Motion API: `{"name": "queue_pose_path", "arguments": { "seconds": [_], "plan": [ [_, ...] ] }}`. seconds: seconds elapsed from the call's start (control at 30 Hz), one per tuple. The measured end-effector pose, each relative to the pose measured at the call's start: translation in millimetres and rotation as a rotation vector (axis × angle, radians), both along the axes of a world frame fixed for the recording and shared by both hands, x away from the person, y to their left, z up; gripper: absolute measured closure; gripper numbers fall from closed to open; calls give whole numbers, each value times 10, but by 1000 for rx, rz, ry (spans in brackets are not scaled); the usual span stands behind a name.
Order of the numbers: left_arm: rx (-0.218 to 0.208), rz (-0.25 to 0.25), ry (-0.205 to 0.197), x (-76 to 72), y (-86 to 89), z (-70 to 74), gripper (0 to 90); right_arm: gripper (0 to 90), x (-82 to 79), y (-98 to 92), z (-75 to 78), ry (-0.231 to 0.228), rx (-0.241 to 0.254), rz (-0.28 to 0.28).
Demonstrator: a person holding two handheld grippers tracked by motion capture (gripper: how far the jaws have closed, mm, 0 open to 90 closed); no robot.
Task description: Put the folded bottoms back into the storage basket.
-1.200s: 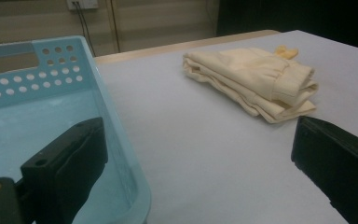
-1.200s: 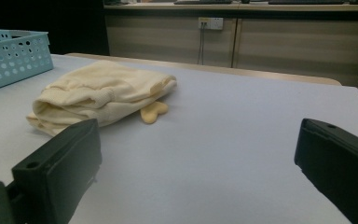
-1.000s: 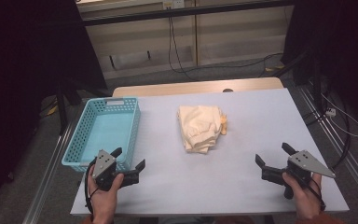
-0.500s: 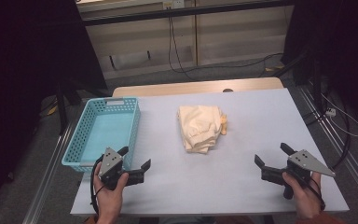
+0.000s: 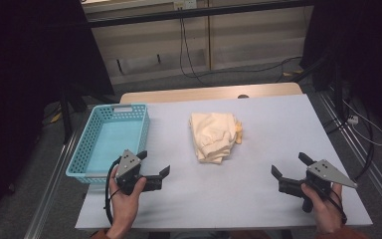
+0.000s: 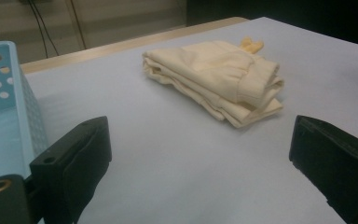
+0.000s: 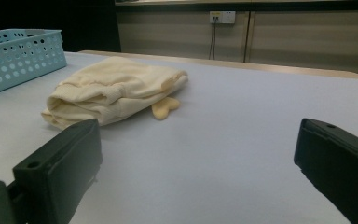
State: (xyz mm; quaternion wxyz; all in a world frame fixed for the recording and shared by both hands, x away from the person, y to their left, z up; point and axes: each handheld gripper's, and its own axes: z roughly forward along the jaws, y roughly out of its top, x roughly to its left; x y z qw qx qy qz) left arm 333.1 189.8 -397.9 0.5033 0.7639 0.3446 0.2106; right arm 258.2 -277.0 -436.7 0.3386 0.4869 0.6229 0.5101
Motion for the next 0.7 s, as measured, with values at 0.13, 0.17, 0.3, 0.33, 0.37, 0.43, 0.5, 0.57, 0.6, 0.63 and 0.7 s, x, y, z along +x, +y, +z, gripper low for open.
{"name": "queue_pose_path", "arguments": {
  "seconds": [0.13,0.17,0.3,0.33,0.37,0.43,0.5,0.57,0.6,0.63,0.7],
  "plan": [
    [6,-15,4,56,-84,19,56,9,-4,5,4,0,2,0],
    [8,-15,6,68,-109,24,56,9,-4,5,4,0,2,0],
    [13,-32,13,140,-186,46,59,9,7,12,2,0,-2,2],
    [9,-34,13,166,-202,54,59,9,9,12,2,0,-1,2],
    [11,-33,15,185,-212,63,60,9,14,14,0,2,0,4],
    [3,-38,20,222,-234,72,61,9,16,13,-1,2,-2,5],
    [-1,-40,23,249,-258,78,61,9,13,12,-2,3,-2,5],
    [1,-45,26,283,-283,83,61,8,12,6,-4,4,0,4],
    [7,-47,26,303,-304,80,61,8,17,4,-8,9,0,5],
    [24,-50,26,315,-315,80,61,8,17,4,-8,9,0,5],
    [42,-48,30,343,-334,86,61,7,17,9,-8,8,0,10]
  ]
}}
